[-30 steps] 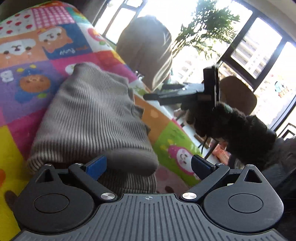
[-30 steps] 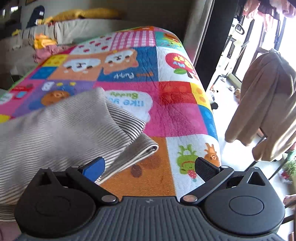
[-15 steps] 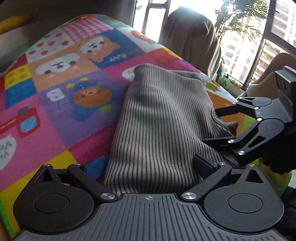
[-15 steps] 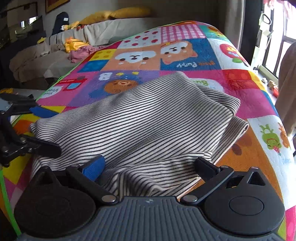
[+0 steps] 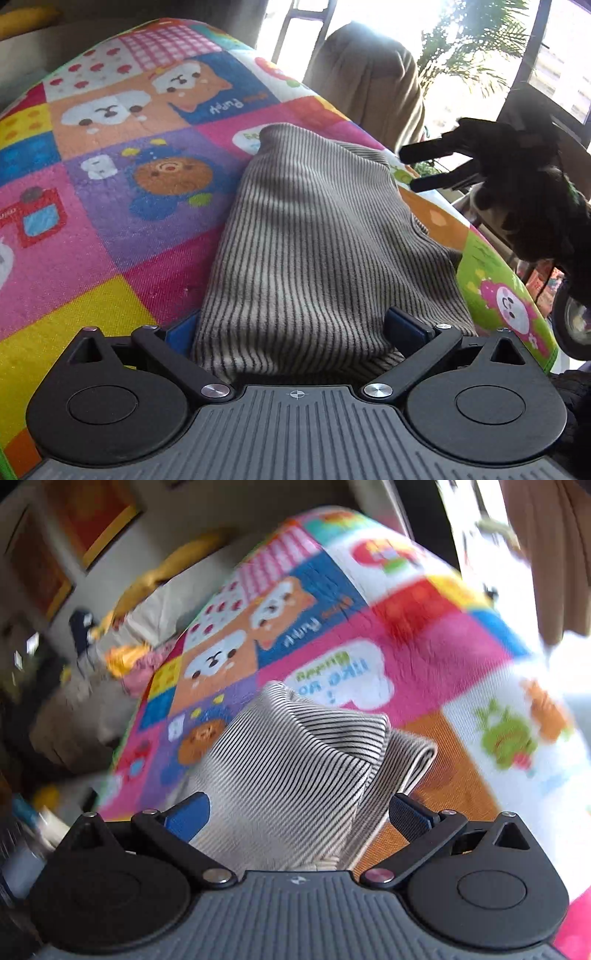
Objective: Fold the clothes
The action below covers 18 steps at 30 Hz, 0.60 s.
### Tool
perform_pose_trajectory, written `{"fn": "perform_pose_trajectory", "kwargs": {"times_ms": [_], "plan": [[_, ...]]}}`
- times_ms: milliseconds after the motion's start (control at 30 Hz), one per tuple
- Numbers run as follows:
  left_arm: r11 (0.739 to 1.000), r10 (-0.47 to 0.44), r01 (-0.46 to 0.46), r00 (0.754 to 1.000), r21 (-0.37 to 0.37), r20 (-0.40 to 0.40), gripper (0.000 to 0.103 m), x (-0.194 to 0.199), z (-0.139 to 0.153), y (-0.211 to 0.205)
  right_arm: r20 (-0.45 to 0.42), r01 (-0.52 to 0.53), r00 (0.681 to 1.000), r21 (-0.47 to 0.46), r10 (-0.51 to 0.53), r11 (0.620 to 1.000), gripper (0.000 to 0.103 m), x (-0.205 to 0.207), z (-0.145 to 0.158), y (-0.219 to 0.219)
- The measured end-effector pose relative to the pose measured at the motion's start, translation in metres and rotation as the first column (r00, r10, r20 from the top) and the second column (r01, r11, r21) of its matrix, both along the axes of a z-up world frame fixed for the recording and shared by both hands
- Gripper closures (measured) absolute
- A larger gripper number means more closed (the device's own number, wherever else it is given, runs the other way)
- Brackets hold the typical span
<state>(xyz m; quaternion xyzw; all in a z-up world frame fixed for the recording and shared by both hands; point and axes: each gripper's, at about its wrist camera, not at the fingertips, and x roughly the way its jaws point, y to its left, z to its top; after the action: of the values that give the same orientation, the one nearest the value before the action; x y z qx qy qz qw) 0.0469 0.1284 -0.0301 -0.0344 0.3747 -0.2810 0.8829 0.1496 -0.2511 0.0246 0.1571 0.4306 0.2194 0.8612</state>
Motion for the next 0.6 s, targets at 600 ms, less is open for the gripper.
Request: {"fn": "perform_pose_trajectory", "kwargs": {"times_ms": [600], "plan": [[0.986,-0.149,0.154,0.986,-0.060,0.077,0.001,-0.058,0.034,-0.048,0.262,-0.075,0.954,-0.269,0.148,0.960,0.000,-0.014,0.021,0.033]]}}
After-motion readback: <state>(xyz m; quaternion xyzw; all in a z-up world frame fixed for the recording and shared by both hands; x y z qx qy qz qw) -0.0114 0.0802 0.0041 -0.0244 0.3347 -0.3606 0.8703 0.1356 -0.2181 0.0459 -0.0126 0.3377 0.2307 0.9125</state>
